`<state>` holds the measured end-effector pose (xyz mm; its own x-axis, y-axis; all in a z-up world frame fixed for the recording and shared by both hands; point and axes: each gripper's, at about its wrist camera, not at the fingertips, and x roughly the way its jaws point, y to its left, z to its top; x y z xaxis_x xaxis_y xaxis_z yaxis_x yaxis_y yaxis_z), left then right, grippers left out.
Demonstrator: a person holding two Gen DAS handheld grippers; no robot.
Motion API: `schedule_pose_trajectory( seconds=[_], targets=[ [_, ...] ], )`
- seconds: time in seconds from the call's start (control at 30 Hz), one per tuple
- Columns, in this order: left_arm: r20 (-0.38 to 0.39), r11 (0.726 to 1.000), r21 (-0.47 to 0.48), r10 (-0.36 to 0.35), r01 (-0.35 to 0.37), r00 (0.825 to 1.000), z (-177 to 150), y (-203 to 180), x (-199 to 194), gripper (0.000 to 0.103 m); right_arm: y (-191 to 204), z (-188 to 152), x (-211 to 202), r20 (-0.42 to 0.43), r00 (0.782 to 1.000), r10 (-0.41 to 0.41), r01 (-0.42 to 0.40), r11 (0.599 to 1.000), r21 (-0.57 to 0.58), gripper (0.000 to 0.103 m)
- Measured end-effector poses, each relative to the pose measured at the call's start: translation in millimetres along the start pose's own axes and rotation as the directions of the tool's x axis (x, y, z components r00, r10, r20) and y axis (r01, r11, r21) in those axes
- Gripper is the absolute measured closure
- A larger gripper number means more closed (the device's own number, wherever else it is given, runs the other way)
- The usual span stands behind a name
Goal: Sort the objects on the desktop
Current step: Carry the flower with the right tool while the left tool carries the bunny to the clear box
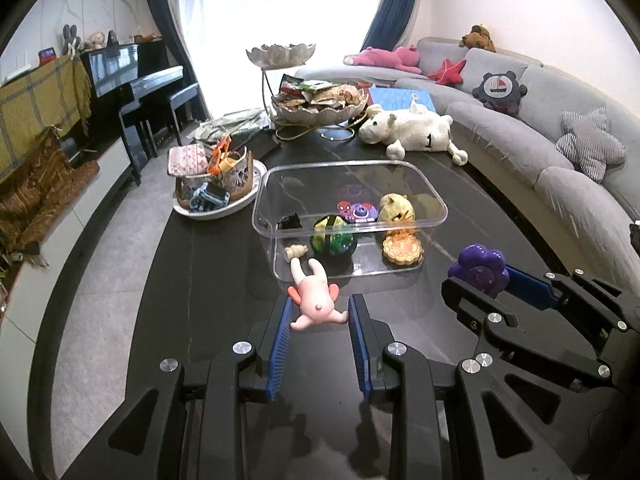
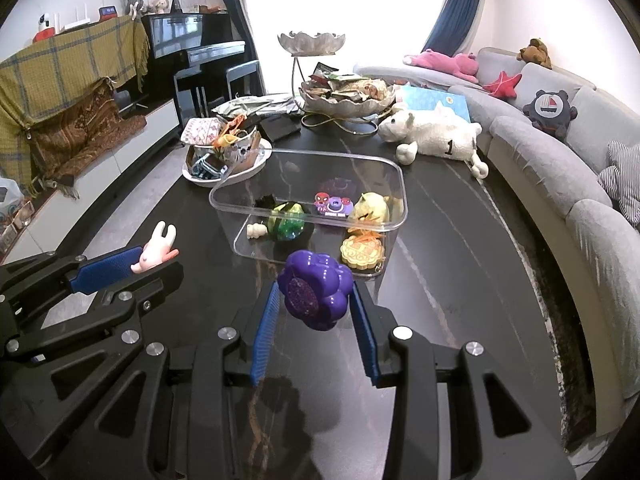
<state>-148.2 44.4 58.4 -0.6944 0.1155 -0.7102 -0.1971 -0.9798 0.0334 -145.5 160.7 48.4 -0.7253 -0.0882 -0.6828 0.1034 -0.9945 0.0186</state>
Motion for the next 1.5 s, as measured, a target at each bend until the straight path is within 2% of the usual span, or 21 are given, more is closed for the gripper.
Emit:
schedule_pose_trajectory(
  seconds=[0.83,1.5],
  targets=[
    [0.085,1.000,0.017,0.023,-0.024,0.996,41.1,5.5,-7.5,0.078,-0.3,42.9,-2.4,0.076,0.997,0.010,-0.009,1.000,-0.010,0.068],
    [0.120,0.998,0.043,0.033,-0.038,0.992,73.9,7.2,11.5,0.078,-7.4,74.1,17.3,0.097,0.995,0.005,-0.004,1.000,-0.011,0.068]
  ],
)
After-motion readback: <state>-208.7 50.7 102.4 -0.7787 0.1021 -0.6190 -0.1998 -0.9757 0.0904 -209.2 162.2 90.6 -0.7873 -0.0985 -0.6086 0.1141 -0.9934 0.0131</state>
